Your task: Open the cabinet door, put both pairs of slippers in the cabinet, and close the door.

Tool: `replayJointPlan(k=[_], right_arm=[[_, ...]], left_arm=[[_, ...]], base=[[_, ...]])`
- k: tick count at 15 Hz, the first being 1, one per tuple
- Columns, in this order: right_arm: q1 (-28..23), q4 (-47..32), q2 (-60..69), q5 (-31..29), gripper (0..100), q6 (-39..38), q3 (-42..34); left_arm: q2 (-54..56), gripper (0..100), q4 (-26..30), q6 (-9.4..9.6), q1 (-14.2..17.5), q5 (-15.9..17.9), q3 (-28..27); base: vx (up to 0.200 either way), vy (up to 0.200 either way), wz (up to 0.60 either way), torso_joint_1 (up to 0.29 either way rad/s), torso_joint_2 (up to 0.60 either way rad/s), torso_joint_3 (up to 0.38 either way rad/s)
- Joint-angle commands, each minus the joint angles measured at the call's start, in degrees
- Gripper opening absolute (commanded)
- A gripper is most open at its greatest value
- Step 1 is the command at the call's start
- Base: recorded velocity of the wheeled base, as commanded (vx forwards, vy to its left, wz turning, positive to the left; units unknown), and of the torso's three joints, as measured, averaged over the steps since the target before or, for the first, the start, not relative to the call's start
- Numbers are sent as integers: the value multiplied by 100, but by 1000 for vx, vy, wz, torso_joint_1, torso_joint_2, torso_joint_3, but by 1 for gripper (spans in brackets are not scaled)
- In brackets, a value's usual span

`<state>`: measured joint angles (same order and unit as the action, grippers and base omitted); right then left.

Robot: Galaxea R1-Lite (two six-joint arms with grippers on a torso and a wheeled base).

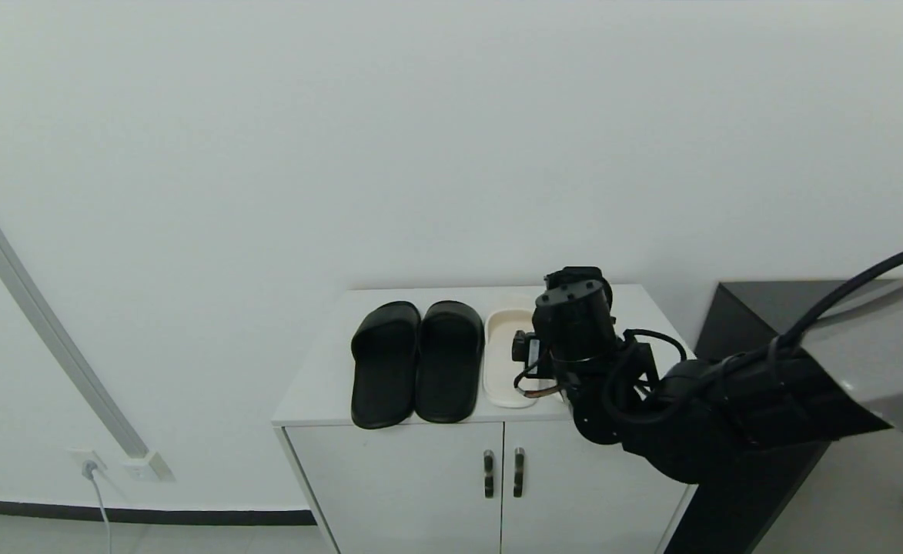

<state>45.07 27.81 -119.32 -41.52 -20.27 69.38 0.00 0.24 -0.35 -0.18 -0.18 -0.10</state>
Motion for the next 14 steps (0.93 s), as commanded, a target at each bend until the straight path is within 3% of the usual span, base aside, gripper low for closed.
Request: replayJointPlan(k=[1,14], right_arm=[[-218,-12,-715,-14,100,6,542],[-719,-452,-1858,-14,100,410,2519]], left_arm=[[0,0,2,0,1,1,-8],[0,0,2,0,1,1,1]], base=[[0,0,0,0,0,0],[0,0,0,0,0,0]])
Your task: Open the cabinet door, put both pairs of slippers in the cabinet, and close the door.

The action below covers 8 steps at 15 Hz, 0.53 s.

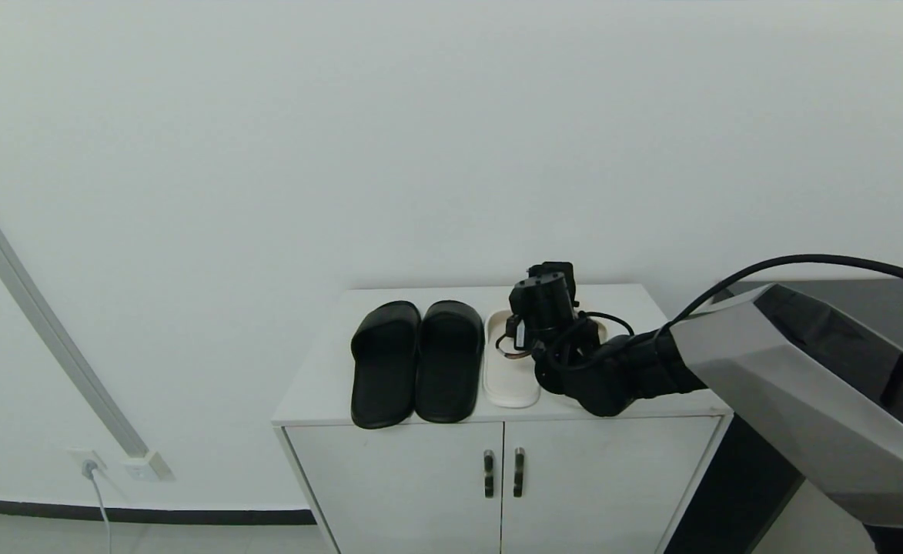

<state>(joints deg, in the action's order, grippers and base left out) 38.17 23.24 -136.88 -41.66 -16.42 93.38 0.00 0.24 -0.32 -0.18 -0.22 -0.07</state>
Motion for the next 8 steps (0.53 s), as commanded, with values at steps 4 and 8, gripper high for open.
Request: replayJointPlan(k=[4,8], right_arm=[[-38,6,-173,-9,0,157,339],[-38,-3,-102,-18,0,201,321]], left_arm=[[0,0,2,-12,1,-13,-1],[0,0,2,-12,1,-13,-1]], base=[[0,0,0,0,0,0],[0,0,0,0,0,0]])
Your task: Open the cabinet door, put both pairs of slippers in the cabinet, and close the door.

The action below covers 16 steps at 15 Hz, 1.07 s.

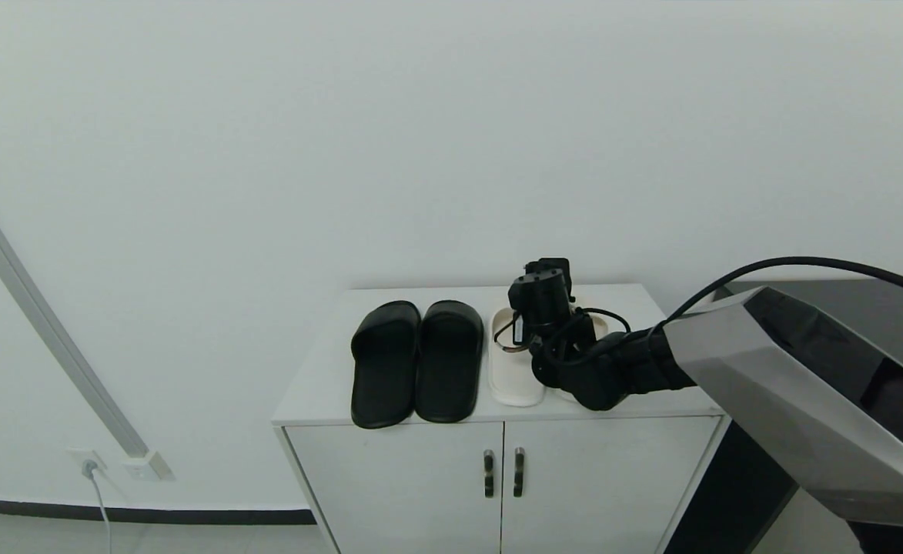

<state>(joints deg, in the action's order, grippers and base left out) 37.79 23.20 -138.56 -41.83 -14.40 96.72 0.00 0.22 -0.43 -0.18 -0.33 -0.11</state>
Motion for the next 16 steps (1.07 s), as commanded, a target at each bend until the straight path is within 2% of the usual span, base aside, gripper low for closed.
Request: replayJointPlan(k=[1,4,11,15,16], right_arm=[[0,9,92,-1,0,7,-22],[18,0,409,8,0,25,-259],[290,44,1727,184,0,104,-1753],[492,422,2782,737,0,367,-3010],[528,791,3239,1353,0,596,-3713]], left_arm=[[0,0,4,-1,1,-2,2],[0,0,4,-1,1,7,2],[0,0,4,8,1,7,2],[0,0,4,8,1,7,2],[0,0,4,16,1,15,2]], base=[[0,0,0,0,0,0],[0,0,0,0,0,0],[0,0,0,0,0,0],[0,0,0,0,0,0],[0,0,0,0,0,0]])
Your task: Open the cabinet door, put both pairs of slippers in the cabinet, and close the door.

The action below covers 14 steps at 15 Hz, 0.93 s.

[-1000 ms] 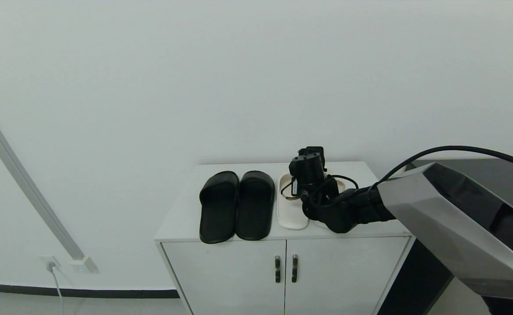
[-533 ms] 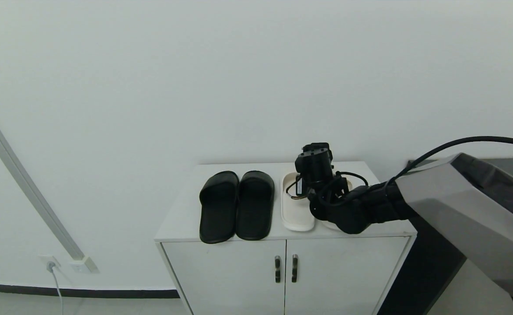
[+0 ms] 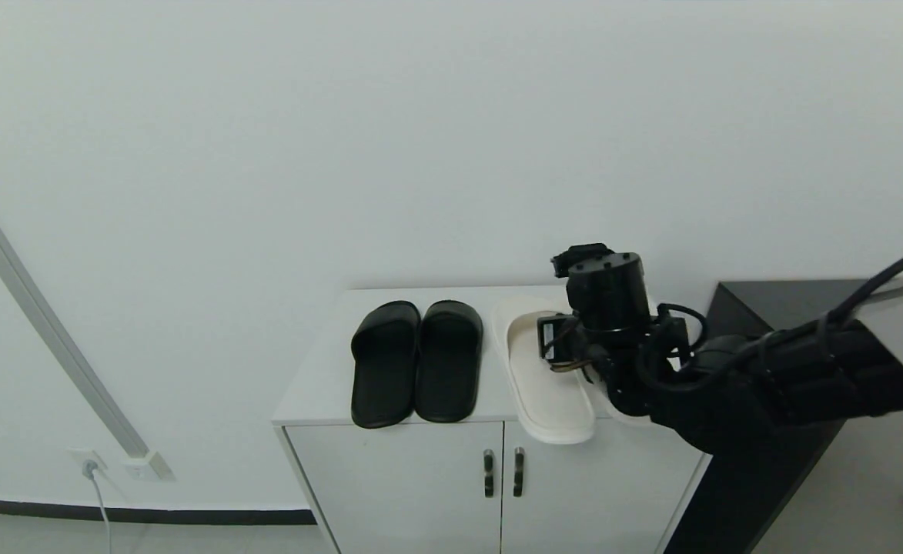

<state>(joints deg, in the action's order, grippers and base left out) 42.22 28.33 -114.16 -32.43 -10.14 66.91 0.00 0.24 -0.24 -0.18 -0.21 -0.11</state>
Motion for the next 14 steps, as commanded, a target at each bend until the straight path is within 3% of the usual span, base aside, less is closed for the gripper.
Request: replayJointPlan(k=[1,4,7,14], right_arm=[[85,542,1072,852,0,329,-1189],[67,1210,1713,1977,0,636,-2279],[41,1377,2241,2715,0,1005,-2938],[199,1368,2373,2821,0,1278,-3114]], left_arm=[[0,0,2,-2,1,-6,2],[0,0,2,-2,1,-6,2],[0,0,2,-2,1,3,2],[0,0,2,-2,1,3,2]], base=[[0,0,0,0,0,0],[0,0,0,0,0,0],[0,0,0,0,0,0],[0,0,0,0,0,0]])
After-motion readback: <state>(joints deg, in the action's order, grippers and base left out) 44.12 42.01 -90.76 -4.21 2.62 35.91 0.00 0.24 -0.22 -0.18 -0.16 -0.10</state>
